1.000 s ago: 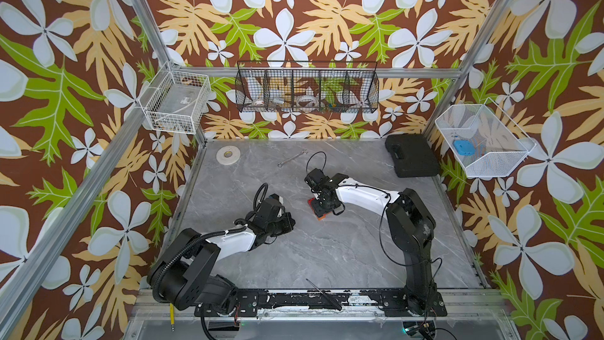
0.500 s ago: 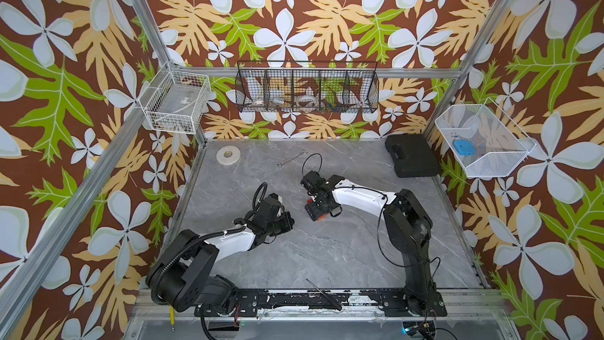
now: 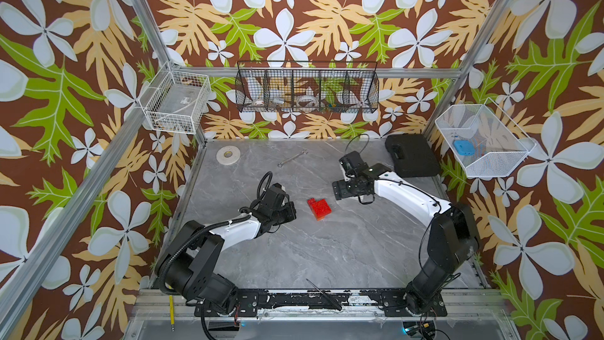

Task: Assemble a rectangle with lego
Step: Pick up the lego brick from the center of the board.

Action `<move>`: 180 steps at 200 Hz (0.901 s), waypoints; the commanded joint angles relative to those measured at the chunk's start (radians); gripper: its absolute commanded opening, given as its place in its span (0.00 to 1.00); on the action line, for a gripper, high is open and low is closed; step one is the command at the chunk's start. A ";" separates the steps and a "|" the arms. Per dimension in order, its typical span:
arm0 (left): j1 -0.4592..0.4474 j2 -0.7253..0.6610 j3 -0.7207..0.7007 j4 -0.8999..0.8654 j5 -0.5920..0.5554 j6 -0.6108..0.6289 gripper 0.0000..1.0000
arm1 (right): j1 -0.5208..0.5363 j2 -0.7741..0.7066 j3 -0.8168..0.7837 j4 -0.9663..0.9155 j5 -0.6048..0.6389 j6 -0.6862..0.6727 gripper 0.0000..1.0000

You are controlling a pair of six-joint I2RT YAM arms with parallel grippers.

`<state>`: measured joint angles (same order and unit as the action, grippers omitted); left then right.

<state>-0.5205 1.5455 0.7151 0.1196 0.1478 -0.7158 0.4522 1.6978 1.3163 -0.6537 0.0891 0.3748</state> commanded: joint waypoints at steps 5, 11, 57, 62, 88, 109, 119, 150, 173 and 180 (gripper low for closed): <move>0.004 0.081 0.099 -0.028 -0.055 0.047 0.07 | -0.080 -0.027 -0.078 0.113 -0.043 0.096 0.96; 0.008 0.102 0.130 -0.031 -0.062 0.052 0.07 | -0.086 -0.024 -0.081 0.117 -0.028 0.100 0.98; 0.064 0.308 0.357 -0.049 0.049 0.074 0.07 | -0.115 0.106 -0.001 0.095 -0.027 0.085 1.00; 0.065 0.324 0.372 -0.056 0.062 0.081 0.07 | -0.115 0.122 0.004 0.100 -0.030 0.085 1.00; 0.066 0.350 0.397 -0.046 0.101 0.085 0.08 | -0.116 0.179 0.014 0.108 -0.038 0.096 1.00; 0.066 0.374 0.414 -0.038 0.130 0.093 0.08 | -0.115 0.205 0.005 0.118 -0.044 0.100 1.00; 0.065 0.395 0.429 -0.038 0.141 0.097 0.08 | -0.116 0.210 -0.004 0.123 -0.048 0.102 0.99; 0.065 0.451 0.479 -0.050 0.181 0.105 0.08 | -0.116 0.227 -0.010 0.125 -0.038 0.093 0.95; 0.065 0.460 0.478 -0.052 0.189 0.110 0.08 | -0.119 0.237 -0.011 0.140 -0.046 0.091 0.90; 0.065 0.458 0.473 -0.051 0.187 0.109 0.08 | -0.120 0.241 -0.009 0.140 -0.045 0.090 0.89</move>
<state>-0.4553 2.0033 1.1908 0.0765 0.3107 -0.6235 0.3344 1.9301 1.3033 -0.5282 0.0490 0.4667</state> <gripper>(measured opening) 0.081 0.902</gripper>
